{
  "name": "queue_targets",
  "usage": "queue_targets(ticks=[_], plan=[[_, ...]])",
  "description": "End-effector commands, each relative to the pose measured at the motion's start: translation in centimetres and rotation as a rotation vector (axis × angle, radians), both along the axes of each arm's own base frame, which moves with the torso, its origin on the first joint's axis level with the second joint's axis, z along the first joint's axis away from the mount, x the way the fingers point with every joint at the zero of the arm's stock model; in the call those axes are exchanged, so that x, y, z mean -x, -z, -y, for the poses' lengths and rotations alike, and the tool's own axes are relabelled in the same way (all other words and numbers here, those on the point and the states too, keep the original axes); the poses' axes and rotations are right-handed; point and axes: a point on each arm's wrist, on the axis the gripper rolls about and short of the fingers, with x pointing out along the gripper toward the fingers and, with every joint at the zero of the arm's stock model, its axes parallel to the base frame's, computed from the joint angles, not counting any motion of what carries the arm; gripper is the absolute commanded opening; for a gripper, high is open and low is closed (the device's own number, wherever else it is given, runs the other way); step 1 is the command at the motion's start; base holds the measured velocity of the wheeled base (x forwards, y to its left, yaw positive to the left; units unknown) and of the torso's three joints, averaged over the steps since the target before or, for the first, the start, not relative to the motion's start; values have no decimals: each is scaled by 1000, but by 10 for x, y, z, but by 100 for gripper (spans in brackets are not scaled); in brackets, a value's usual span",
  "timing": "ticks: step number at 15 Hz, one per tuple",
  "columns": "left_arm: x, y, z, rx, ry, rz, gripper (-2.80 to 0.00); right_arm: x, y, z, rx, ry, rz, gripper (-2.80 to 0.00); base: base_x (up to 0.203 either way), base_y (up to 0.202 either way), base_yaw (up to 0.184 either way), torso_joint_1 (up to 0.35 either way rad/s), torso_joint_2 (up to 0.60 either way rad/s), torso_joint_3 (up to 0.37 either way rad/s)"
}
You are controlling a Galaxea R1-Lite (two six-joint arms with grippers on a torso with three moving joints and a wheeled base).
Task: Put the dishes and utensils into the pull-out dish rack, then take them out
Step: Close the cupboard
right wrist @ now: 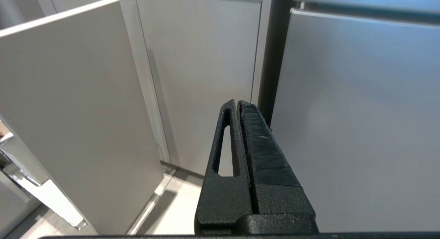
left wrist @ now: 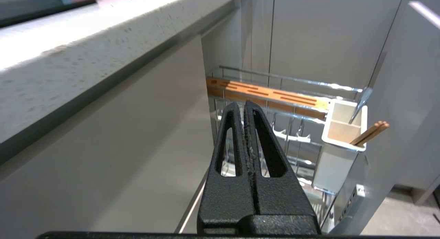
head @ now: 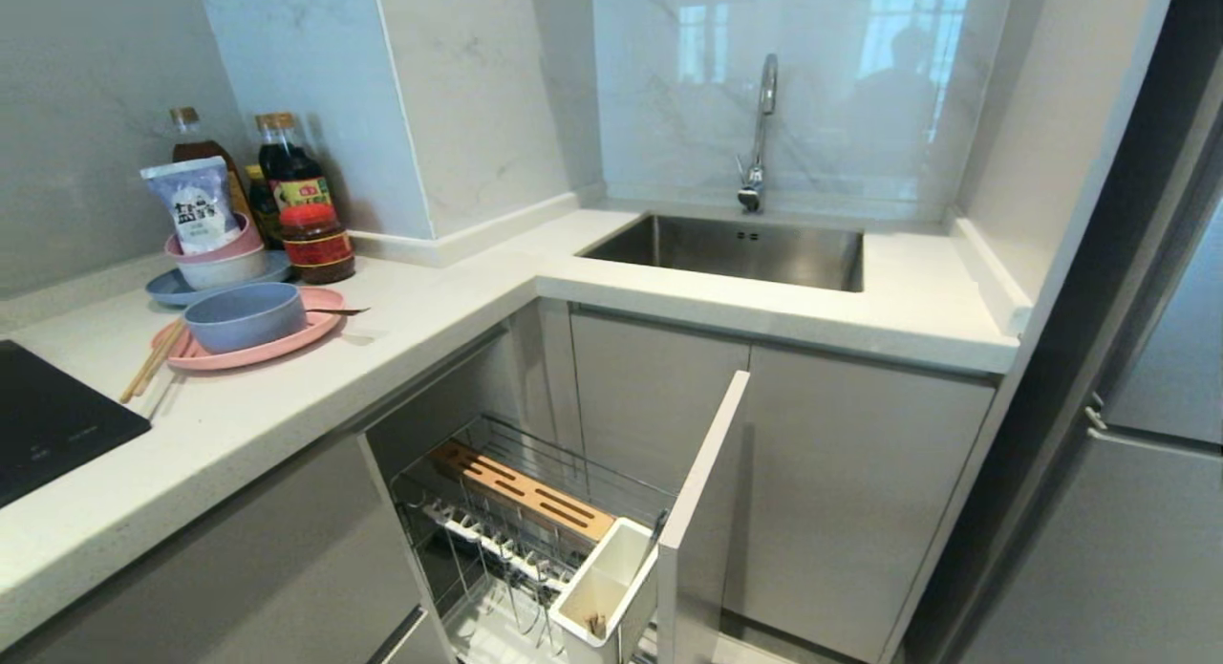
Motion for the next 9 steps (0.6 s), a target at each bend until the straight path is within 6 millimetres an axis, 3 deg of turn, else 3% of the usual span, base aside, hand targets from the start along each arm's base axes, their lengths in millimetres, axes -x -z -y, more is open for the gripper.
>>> queue_targets(ticks=[1, 9], plan=[[0, 0, 0, 2, 0, 0, -280, 0, 0, 0, 0, 0, 0, -280, 0, 0, 0, 7, -2, 159], [0, -2, 0, 9, -3, 16, -280, 0, 0, 0, 0, 0, 0, -280, 0, 0, 0, 1, 1, 22]])
